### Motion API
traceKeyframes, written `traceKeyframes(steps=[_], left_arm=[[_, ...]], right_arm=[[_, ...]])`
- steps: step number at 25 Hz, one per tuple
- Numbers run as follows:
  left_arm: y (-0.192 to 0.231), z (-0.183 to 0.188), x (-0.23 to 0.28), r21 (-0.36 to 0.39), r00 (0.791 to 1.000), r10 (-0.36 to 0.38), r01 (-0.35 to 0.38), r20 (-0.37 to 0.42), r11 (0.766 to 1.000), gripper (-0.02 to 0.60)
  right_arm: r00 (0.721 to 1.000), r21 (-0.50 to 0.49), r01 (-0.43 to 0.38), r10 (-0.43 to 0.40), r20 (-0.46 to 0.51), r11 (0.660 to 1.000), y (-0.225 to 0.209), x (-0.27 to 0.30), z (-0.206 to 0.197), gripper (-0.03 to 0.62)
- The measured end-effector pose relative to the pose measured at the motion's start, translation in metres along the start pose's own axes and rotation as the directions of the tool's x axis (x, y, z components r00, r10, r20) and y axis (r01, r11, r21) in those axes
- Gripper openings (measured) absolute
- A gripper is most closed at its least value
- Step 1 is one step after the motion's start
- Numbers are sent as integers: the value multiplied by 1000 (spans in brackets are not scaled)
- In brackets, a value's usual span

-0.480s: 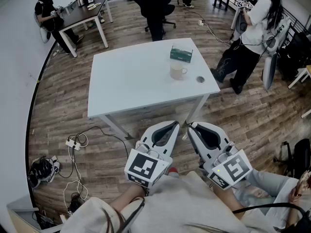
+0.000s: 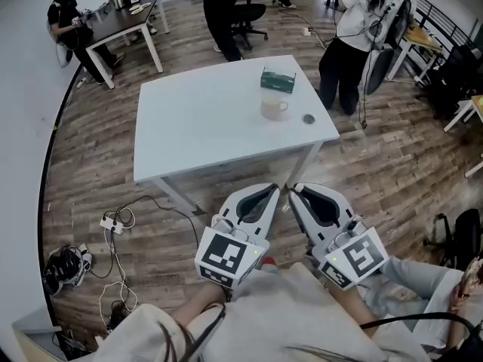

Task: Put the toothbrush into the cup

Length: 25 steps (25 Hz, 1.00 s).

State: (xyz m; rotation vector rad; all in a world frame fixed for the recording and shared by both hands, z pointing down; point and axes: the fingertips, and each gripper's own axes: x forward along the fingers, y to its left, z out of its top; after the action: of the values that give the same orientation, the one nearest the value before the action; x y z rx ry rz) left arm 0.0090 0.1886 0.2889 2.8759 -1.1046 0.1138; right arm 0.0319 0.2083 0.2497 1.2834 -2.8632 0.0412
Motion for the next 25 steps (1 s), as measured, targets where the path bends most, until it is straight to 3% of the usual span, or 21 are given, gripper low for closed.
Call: traceKeyframes(steps=[16,25], left_arm=[[13,-5,-22,-24,1000,-7,7,16,1000,8],[38,-12,-7,-41,1000,4,-4,7,999,8]], right_arm=[[999,19,41,-41,-1,999,19,6,-2,47],[998,33,61,-61,1,998,-3,20,-4,48]])
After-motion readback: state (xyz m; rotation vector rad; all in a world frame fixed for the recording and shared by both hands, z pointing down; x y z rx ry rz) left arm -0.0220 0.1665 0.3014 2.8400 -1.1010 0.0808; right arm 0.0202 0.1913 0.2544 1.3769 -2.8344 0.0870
